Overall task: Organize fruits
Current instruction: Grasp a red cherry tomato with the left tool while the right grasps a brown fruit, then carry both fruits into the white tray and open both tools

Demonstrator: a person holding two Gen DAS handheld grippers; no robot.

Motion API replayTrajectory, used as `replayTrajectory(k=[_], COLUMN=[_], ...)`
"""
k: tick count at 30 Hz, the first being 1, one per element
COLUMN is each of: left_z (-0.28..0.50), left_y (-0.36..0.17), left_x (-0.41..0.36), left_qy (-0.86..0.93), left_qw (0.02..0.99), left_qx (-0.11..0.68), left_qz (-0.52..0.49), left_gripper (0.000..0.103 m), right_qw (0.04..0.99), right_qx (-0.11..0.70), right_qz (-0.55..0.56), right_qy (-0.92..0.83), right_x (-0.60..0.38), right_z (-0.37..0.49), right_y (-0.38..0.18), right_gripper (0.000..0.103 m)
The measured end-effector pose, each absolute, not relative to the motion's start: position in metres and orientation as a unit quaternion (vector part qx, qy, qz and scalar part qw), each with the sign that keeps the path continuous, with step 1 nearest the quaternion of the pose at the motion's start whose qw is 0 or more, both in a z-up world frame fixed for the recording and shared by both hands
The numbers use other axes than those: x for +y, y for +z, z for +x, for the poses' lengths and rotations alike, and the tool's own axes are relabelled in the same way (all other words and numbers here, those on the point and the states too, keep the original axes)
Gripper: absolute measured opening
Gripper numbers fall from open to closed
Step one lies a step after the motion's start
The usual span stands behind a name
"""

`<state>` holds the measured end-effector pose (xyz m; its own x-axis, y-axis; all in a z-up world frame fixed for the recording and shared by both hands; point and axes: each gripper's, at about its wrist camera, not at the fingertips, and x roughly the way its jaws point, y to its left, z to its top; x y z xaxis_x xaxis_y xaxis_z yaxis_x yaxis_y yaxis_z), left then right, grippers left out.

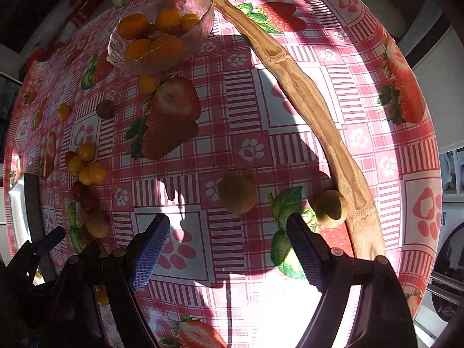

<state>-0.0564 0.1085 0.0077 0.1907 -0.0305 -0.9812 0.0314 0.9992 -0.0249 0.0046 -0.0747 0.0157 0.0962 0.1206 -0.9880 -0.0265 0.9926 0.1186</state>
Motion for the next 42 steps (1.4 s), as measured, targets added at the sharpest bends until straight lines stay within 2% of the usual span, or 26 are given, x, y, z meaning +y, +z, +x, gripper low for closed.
replayTrajectory(k=[2, 4, 6, 8, 9, 10, 11, 12, 20, 27, 42], left_z=[-0.055, -0.054, -0.053, -0.049, -0.048, -0.047, -0.047, -0.047, -0.055, -0.072, -0.121], left_y=[0.007, 0.007, 0.009, 0.009, 0.011, 0.012, 0.013, 0.014, 0.03, 0.048, 0.066], left_x=[0.106, 0.103, 0.098, 0.09, 0.086, 0.084, 0.081, 0.078, 0.095, 0.125, 0.231], left_qy=[-0.02, -0.024, -0.024, -0.027, -0.029, -0.033, -0.038, -0.042, -0.057, -0.047, 0.022], left_qw=[0.774, 0.775, 0.778, 0.778, 0.779, 0.78, 0.781, 0.78, 0.782, 0.79, 0.8], left_qx=[0.633, 0.631, 0.628, 0.627, 0.627, 0.625, 0.624, 0.624, 0.619, 0.61, 0.591], left_qz=[0.003, 0.001, 0.009, 0.012, 0.013, 0.014, 0.016, 0.019, -0.035, -0.048, -0.096], left_gripper=[0.08, 0.078, 0.065, 0.057, 0.05, 0.044, 0.03, 0.024, 0.024, 0.024, 0.024], right_qw=[0.739, 0.746, 0.749, 0.753, 0.754, 0.754, 0.754, 0.754, 0.757, 0.757, 0.745], right_qx=[0.672, 0.664, 0.661, 0.657, 0.656, 0.655, 0.656, 0.656, 0.649, 0.647, 0.648], right_qz=[0.03, 0.019, 0.01, -0.005, -0.01, -0.007, -0.001, 0.003, 0.038, 0.048, 0.011], right_qy=[0.045, 0.044, 0.04, 0.032, 0.031, 0.036, 0.039, 0.041, 0.065, 0.084, 0.16], right_x=[-0.07, -0.066, -0.06, -0.057, -0.054, -0.054, -0.056, -0.057, -0.087, -0.073, 0.029], right_z=[0.009, 0.013, 0.017, 0.02, 0.021, 0.022, 0.024, 0.024, 0.005, -0.017, -0.046], right_y=[0.011, 0.012, 0.011, 0.012, 0.012, 0.013, 0.013, 0.013, 0.032, 0.052, 0.076], right_gripper=[0.073, 0.07, 0.066, 0.051, 0.036, 0.03, 0.03, 0.029, 0.029, 0.03, 0.03])
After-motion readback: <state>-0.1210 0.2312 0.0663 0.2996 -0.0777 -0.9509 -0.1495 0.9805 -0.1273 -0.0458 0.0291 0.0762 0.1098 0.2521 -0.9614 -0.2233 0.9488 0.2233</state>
